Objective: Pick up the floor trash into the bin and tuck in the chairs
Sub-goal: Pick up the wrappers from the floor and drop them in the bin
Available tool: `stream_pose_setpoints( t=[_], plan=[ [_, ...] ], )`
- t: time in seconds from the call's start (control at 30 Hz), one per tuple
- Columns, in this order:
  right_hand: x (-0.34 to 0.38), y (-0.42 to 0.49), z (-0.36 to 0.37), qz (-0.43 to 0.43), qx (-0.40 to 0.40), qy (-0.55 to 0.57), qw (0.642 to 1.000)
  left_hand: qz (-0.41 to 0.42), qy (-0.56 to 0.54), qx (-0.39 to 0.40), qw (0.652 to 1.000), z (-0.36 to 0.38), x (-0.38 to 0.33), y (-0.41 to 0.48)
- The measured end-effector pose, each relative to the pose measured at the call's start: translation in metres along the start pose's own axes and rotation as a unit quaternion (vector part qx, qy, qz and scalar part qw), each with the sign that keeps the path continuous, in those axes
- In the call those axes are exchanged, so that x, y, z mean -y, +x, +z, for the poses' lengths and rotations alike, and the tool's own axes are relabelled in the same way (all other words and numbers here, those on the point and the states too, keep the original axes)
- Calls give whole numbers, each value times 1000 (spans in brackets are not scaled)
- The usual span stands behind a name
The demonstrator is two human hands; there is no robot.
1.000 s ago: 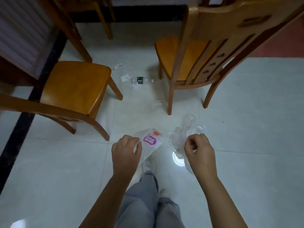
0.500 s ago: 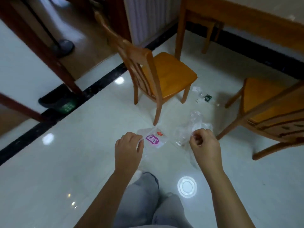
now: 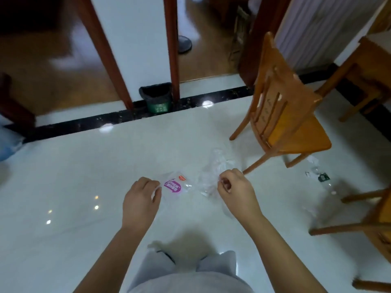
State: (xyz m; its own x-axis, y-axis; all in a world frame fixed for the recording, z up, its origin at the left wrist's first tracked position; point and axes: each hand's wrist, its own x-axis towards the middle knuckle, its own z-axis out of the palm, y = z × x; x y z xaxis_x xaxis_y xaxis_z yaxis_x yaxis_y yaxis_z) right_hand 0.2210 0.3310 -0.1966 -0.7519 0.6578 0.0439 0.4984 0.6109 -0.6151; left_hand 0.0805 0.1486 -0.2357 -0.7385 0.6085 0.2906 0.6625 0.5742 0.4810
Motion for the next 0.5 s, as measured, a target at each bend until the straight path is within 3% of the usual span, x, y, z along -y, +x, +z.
stream_pose_setpoints(
  t=[0.3, 0.5],
  plan=[
    [124, 12, 101, -94, 101, -12, 990, -85, 25, -64, 994, -88, 138, -28],
    [175, 47, 137, -154, 143, -28, 977, -152, 34, -123, 980, -117, 185, -33]
  ],
)
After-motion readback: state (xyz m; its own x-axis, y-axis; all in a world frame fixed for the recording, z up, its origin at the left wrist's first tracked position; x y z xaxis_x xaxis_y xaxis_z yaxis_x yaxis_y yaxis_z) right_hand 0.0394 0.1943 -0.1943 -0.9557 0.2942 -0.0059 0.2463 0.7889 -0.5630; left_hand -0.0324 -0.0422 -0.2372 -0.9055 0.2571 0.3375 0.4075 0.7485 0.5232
